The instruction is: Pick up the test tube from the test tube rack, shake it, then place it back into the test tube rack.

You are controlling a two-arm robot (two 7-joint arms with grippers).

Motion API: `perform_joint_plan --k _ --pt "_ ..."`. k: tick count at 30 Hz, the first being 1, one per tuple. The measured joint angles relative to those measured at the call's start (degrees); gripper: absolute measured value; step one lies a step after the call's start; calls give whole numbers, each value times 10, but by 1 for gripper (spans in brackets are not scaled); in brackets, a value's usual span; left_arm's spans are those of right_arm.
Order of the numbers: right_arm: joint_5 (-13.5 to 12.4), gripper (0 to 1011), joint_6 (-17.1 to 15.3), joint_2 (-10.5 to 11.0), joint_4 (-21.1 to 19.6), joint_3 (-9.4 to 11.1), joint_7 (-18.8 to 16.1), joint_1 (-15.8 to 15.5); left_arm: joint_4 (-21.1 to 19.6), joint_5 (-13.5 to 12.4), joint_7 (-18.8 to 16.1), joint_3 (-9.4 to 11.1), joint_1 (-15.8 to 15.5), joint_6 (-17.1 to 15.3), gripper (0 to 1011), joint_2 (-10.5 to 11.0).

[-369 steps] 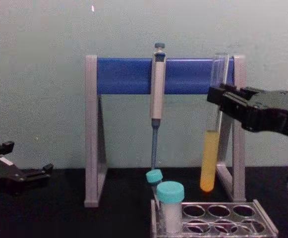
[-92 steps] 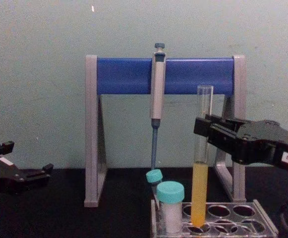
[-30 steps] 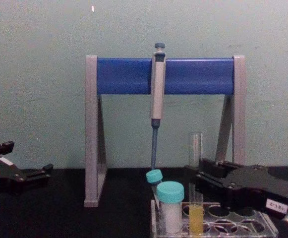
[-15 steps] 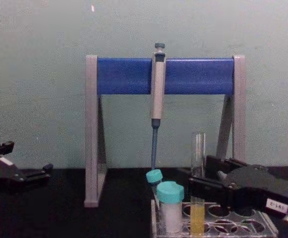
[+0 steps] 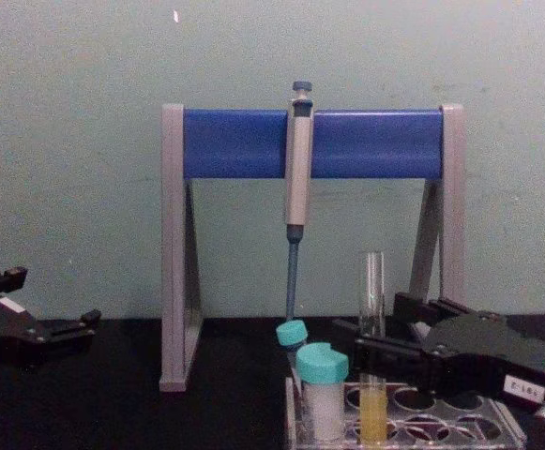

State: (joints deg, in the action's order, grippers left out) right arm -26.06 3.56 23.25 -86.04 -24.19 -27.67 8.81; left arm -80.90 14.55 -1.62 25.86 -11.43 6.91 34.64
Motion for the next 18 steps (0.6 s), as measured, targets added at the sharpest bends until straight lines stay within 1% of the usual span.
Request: perform_joint_plan --k 10,13,18 --pt "-2 1000 1 0 -6 3 0 -2 0 0 0 0 0 0 1001 0" --pt "-1 1000 7 2 -18 7 0 -3 0 0 0 0 0 0 1001 0" --pt "7 1000 28 9 -50 21 4 -5 0 0 0 0 0 0 1001 0"
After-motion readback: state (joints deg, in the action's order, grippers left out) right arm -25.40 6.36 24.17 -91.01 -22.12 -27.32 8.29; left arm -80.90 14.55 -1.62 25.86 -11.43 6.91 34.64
